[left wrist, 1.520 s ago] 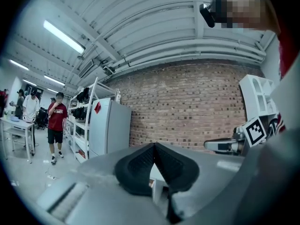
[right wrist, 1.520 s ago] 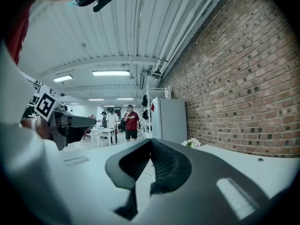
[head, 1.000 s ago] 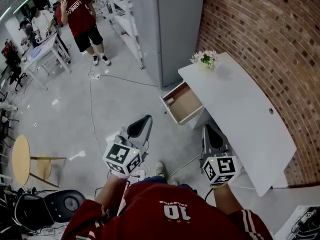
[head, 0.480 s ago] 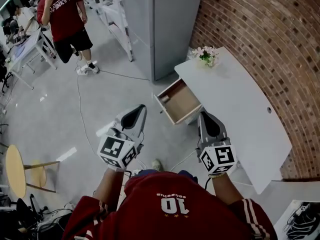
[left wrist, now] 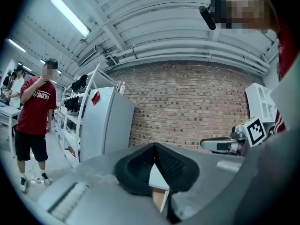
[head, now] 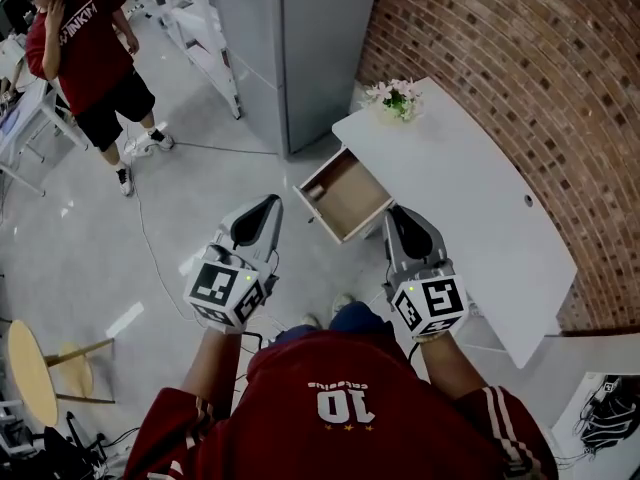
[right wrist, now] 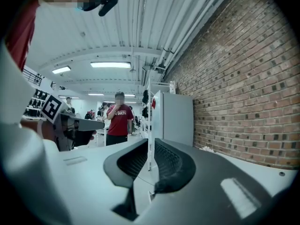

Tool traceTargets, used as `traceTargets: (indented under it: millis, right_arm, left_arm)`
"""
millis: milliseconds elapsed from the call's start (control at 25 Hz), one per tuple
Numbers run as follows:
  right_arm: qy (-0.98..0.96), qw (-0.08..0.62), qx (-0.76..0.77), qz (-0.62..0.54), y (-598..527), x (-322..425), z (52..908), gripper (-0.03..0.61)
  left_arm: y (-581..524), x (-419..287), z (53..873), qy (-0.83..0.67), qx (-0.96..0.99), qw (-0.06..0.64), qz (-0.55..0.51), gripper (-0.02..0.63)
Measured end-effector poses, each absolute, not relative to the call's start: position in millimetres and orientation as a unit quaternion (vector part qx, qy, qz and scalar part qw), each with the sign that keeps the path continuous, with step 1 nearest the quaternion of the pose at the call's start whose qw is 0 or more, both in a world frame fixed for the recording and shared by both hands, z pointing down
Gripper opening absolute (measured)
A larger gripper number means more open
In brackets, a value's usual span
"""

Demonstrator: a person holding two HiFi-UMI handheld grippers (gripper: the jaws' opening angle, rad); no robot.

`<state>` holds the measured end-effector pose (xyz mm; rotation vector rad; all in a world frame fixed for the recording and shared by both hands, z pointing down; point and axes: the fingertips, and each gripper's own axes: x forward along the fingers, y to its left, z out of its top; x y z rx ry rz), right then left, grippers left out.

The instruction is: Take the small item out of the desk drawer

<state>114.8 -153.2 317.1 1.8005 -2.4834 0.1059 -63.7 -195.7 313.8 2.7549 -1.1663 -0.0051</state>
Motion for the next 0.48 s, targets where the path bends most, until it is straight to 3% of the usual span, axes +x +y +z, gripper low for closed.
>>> traceTargets:
  millis: [480]
  right_arm:
    - [-0.830,0.068,0.551,0.059,-195.2,119.2,365.9,0.144]
  left_arm:
    - [-216.1,-49.1,329.0,-0.384,0.920,0.076,0.008,0.003]
